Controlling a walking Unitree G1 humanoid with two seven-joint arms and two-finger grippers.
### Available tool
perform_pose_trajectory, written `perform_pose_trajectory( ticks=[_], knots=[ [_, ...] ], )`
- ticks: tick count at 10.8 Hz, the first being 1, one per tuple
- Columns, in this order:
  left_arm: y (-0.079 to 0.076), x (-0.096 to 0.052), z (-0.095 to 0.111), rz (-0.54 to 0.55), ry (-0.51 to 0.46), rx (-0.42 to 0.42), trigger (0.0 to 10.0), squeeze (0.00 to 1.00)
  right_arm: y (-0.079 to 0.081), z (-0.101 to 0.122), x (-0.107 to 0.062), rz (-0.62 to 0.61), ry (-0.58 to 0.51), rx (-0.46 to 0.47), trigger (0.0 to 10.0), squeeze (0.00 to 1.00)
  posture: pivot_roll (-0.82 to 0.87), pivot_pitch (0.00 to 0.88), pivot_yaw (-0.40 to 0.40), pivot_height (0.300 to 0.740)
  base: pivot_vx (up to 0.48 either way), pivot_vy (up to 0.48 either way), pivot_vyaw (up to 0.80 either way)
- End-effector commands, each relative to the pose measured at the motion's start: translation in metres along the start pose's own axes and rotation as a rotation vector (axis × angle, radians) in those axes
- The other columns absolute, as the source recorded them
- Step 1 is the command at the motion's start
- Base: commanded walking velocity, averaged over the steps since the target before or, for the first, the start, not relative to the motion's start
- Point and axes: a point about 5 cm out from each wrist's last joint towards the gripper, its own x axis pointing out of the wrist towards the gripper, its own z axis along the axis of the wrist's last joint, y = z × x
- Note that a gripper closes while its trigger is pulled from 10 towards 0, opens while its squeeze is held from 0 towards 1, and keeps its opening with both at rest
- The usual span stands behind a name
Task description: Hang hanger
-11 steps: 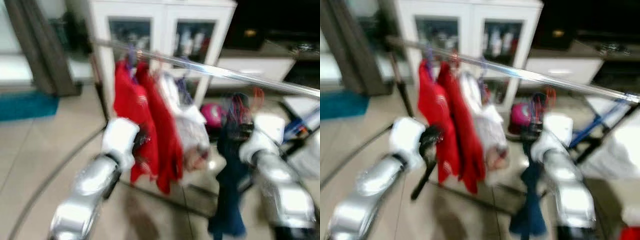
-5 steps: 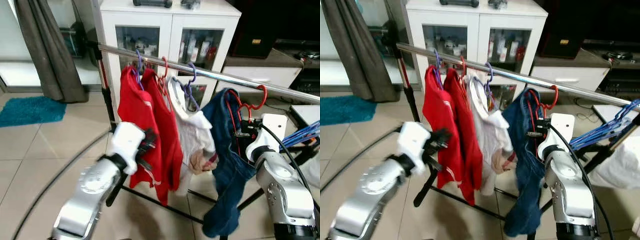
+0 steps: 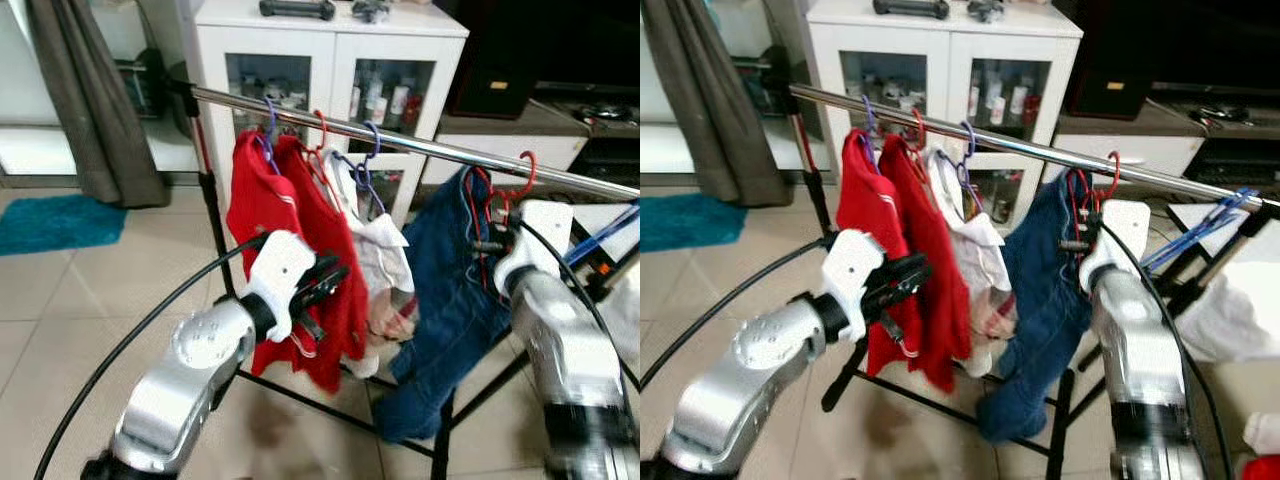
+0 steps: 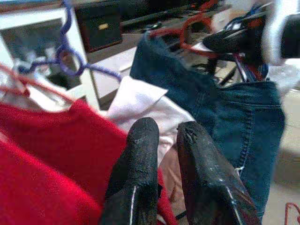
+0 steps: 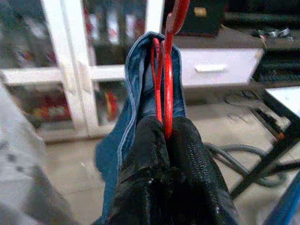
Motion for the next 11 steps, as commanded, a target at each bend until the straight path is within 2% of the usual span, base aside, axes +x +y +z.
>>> perform_pose_trajectory(
  ticks=[1, 5, 9, 11],
  knots=[
    [-0.004, 0.000, 0.007, -0.033, -0.011, 0.007, 10.0, 0.00, -0.006, 0.008, 0.005, -0.034, -0.018, -0.011, 10.0, 0.00, 0.03, 0.026, -0.070, 0.740, 0.000, 0.000, 0.00],
    [-0.012, -0.002, 0.014, -0.094, -0.022, -0.026, 10.0, 0.00, -0.019, 0.011, 0.023, -0.060, 0.040, 0.030, 10.0, 0.00, 0.03, 0.037, -0.090, 0.740, 0.000, 0.000, 0.00],
    [-0.016, -0.004, 0.013, -0.118, 0.009, -0.040, 10.0, 0.00, -0.009, -0.014, 0.026, 0.023, 0.226, 0.062, 10.0, 0.00, 0.03, 0.039, -0.094, 0.740, 0.000, 0.000, 0.00],
    [-0.017, -0.004, 0.013, -0.128, 0.009, -0.043, 10.0, 0.00, -0.006, -0.016, 0.023, 0.046, 0.234, 0.065, 10.0, 0.00, 0.03, 0.034, -0.091, 0.740, 0.000, 0.000, 0.00]
  ],
)
